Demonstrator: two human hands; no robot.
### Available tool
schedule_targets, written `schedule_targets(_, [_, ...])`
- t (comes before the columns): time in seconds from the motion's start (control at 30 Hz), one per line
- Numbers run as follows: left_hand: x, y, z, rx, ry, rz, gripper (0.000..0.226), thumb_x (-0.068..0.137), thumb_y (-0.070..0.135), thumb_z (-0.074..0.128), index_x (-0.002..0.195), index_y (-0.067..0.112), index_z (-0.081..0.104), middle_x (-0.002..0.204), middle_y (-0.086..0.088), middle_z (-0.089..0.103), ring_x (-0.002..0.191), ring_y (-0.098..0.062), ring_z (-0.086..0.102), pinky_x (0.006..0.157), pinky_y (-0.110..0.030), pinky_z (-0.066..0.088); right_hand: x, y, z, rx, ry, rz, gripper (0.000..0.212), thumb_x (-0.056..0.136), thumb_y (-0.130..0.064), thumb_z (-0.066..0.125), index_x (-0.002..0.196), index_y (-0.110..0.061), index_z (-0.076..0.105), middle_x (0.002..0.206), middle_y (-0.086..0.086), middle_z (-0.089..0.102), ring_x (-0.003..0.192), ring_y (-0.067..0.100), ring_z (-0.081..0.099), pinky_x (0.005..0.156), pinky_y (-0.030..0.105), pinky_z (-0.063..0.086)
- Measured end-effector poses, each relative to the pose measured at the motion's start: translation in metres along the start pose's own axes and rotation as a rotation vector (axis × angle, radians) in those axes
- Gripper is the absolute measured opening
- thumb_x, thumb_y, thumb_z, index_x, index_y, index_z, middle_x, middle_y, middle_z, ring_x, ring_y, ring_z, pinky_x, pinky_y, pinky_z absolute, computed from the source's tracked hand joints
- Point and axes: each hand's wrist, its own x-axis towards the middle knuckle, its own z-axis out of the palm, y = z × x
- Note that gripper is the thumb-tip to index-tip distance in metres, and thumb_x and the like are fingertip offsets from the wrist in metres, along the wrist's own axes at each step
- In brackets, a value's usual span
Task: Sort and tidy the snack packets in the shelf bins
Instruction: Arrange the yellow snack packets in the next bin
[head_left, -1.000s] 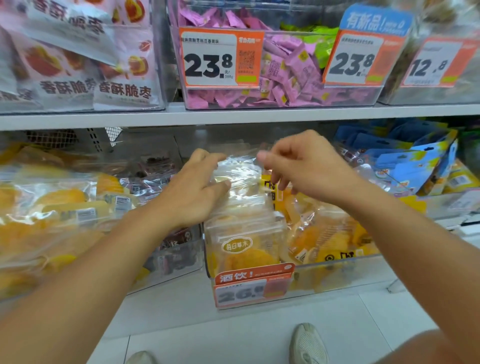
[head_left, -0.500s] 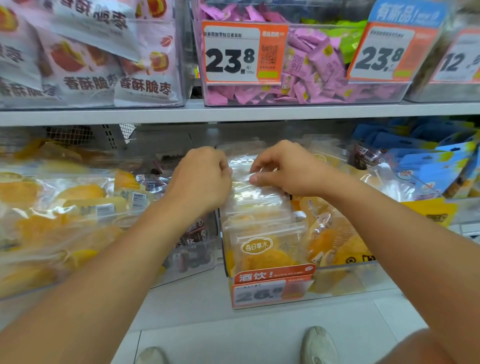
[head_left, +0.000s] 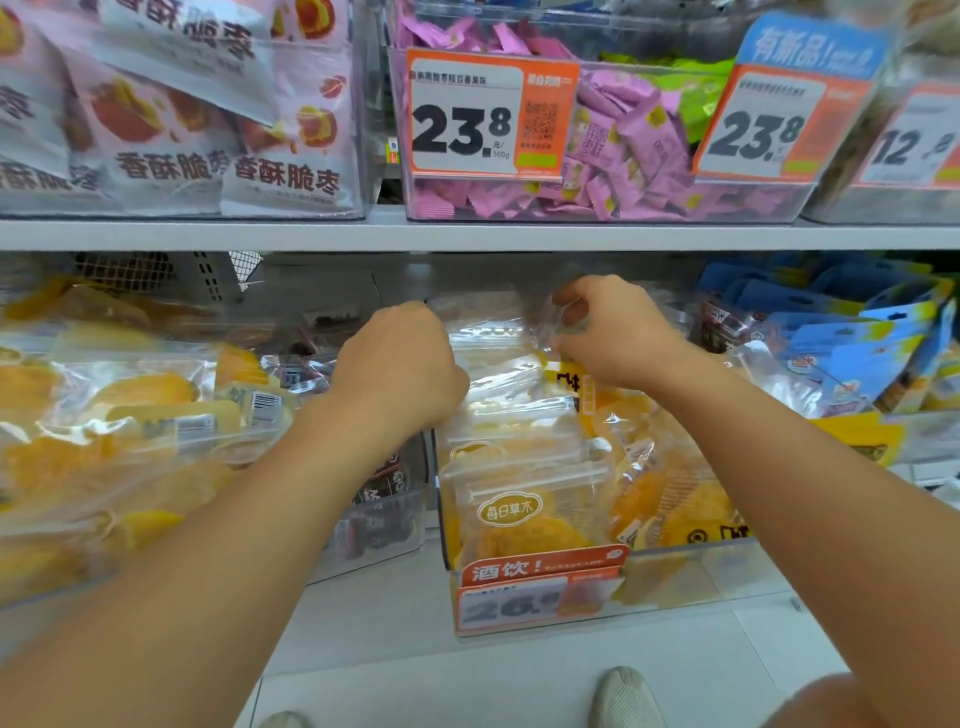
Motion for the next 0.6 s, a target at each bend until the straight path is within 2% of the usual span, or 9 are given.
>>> schedule_targets(0.07, [-0.004,0.002,0.000,-0.005,0.031,0.045,0.023,0.090,0.031,0.054,0.078,0.012,0.063,0.101,-0.003,0.060,0.091,-0.027,0.057,0.071,-0.038,0.047,0.007,0.000,0.005,-0.012,-0.040,0.049,0.053,0.086,-0.024,0.075,0.134,-0.009,0.059,0.123,0.009,0.065,0.113,0.026,0.061,0.092,0.033,0.051])
schedule_targets(0.13, [-0.006,0.003,-0.002,-0.059,0.038,0.107,0.025,0.097,0.036,0.051,0.105,0.014,0.060,0.117,-0.004,0.058,0.109,-0.027,0.053,0.086,-0.042,0.048,0.015,0.000,0.008,0.007,-0.063,0.079,0.056,0.083,-0.028,0.079,0.133,-0.009,0.060,0.124,0.010,0.065,0.115,0.026,0.061,0.096,0.033,0.050])
schedule_targets(0.2, [-0.007,0.004,-0.007,-0.108,-0.009,0.168,0.042,0.102,0.039,0.046,0.137,0.016,0.047,0.142,-0.003,0.049,0.131,-0.024,0.044,0.103,-0.041,0.041,0.020,-0.001,0.009,0.050,-0.049,0.086,0.060,0.080,-0.029,0.082,0.133,-0.012,0.059,0.121,0.009,0.067,0.110,0.025,0.063,0.093,0.032,0.051])
schedule_targets(0.27, [-0.004,0.004,-0.008,-0.097,-0.100,0.182,0.054,0.106,0.038,0.039,0.154,0.015,0.030,0.160,-0.003,0.033,0.145,-0.022,0.031,0.115,-0.036,0.029,0.024,0.001,0.010,0.100,-0.037,0.076,0.061,0.082,-0.024,0.079,0.138,-0.016,0.055,0.118,0.010,0.067,0.107,0.027,0.064,0.090,0.031,0.050])
schedule_targets(0.33, [-0.003,0.002,-0.007,-0.090,-0.170,0.151,0.055,0.107,0.037,0.034,0.157,0.016,0.025,0.164,-0.002,0.025,0.150,-0.021,0.025,0.118,-0.032,0.022,0.026,0.001,0.013,0.063,-0.052,0.035,0.050,0.087,-0.022,0.075,0.135,-0.018,0.059,0.117,0.010,0.067,0.107,0.028,0.064,0.089,0.028,0.047])
schedule_targets(0.43, [-0.003,0.000,-0.006,-0.102,-0.169,0.147,0.051,0.107,0.033,0.037,0.155,0.016,0.031,0.161,-0.002,0.032,0.146,-0.024,0.032,0.114,-0.032,0.027,0.027,0.000,0.013,-0.047,-0.054,-0.006,0.038,0.088,-0.025,0.075,0.122,-0.012,0.066,0.101,0.007,0.067,0.096,0.026,0.064,0.084,0.025,0.046])
schedule_targets(0.53, [-0.004,-0.001,-0.006,-0.130,-0.129,0.141,0.049,0.106,0.031,0.041,0.154,0.020,0.035,0.157,-0.003,0.039,0.142,-0.028,0.038,0.113,-0.037,0.035,0.028,0.001,0.008,0.103,-0.179,0.033,0.029,0.092,-0.021,0.071,0.115,-0.004,0.064,0.085,0.008,0.066,0.085,0.030,0.070,0.084,0.040,0.059])
schedule_targets(0.6, [-0.003,-0.002,-0.004,-0.155,-0.128,0.125,0.051,0.106,0.033,0.042,0.154,0.022,0.034,0.159,-0.002,0.037,0.144,-0.027,0.036,0.114,-0.037,0.034,0.028,0.001,0.006,0.124,-0.237,0.058,0.027,0.095,-0.022,0.067,0.108,0.001,0.064,0.091,0.014,0.071,0.088,0.030,0.073,0.084,0.043,0.060])
